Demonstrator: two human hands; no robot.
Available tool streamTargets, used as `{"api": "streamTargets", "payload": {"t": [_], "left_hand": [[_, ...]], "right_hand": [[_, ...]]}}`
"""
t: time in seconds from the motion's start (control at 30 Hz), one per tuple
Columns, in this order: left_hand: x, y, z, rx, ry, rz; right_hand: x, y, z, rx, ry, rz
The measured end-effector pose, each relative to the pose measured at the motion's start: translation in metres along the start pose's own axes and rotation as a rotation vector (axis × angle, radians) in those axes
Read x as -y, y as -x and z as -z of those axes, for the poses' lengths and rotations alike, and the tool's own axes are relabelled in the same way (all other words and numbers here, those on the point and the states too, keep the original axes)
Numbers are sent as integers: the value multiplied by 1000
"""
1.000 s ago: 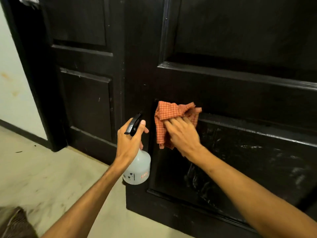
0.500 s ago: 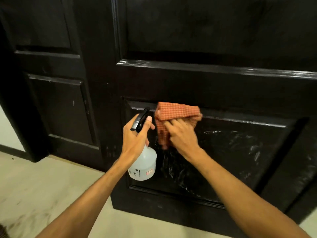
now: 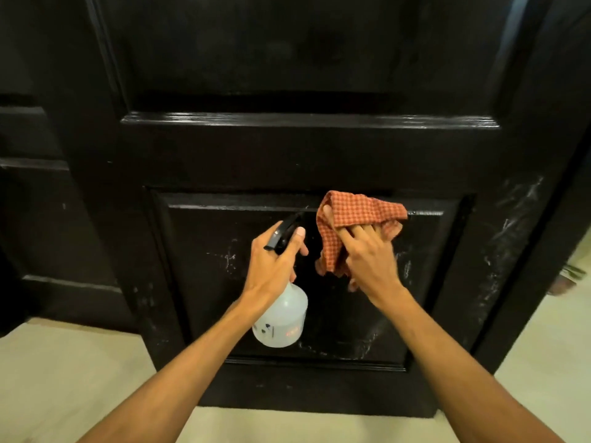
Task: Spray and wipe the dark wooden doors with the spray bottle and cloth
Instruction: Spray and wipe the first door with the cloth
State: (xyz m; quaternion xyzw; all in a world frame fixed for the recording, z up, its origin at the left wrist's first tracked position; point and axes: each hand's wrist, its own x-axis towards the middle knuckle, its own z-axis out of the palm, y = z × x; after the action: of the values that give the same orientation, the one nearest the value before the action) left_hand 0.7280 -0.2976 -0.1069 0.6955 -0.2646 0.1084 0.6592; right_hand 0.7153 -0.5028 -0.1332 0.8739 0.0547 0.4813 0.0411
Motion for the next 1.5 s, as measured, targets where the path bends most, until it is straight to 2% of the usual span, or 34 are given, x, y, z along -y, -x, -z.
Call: {"api": "streamTargets", "payload": {"t": [0.17, 0.3, 0.37, 0.47, 0.5, 0.6, 0.67, 0.73, 0.83, 0.93, 1.07, 1.2, 1.33, 1.43, 1.5], "left_hand": [[-7, -1, -54, 108, 21, -7], [-5, 2, -70, 97, 24, 4], [-5, 1, -61, 48, 31, -10], [-4, 0, -31, -17, -13, -46], [-3, 0, -18, -29, -33, -49], [2, -2, 22, -78, -76, -52], [7, -3, 47, -118, -95, -46], [11, -4, 72, -162, -108, -42], [14, -1, 105, -240, -120, -47], [16, 5, 138, -307, -132, -28], [23, 9, 177, -366, -180, -22], [26, 11, 194, -422, -176, -19], [21, 15, 203, -445, -166, -31], [21, 17, 199, -405, -166, -41], [21, 16, 189, -367, -150, -47]], "right_hand": [[-84, 50, 30, -118, -59, -351], [-62, 37, 16, -210, -146, -488], [-39, 27, 7, -204, -155, -436], [-16, 17, -7, -189, -84, -172], [-13, 15, -12, -211, -62, -155], [5, 9, -23, -312, -93, -395], [32, -3, -28, -355, -110, -450], [74, -24, -34, -346, -104, -273], [132, -53, -49, -213, -133, 39], [144, -65, -49, -79, -46, 159], [138, -74, -46, -60, -19, 269], [205, -117, -61, 43, -60, 481], [228, -130, -58, 115, 67, 548], [184, -112, -44, 69, 195, 538], [135, -90, -34, 133, 240, 499]]}}
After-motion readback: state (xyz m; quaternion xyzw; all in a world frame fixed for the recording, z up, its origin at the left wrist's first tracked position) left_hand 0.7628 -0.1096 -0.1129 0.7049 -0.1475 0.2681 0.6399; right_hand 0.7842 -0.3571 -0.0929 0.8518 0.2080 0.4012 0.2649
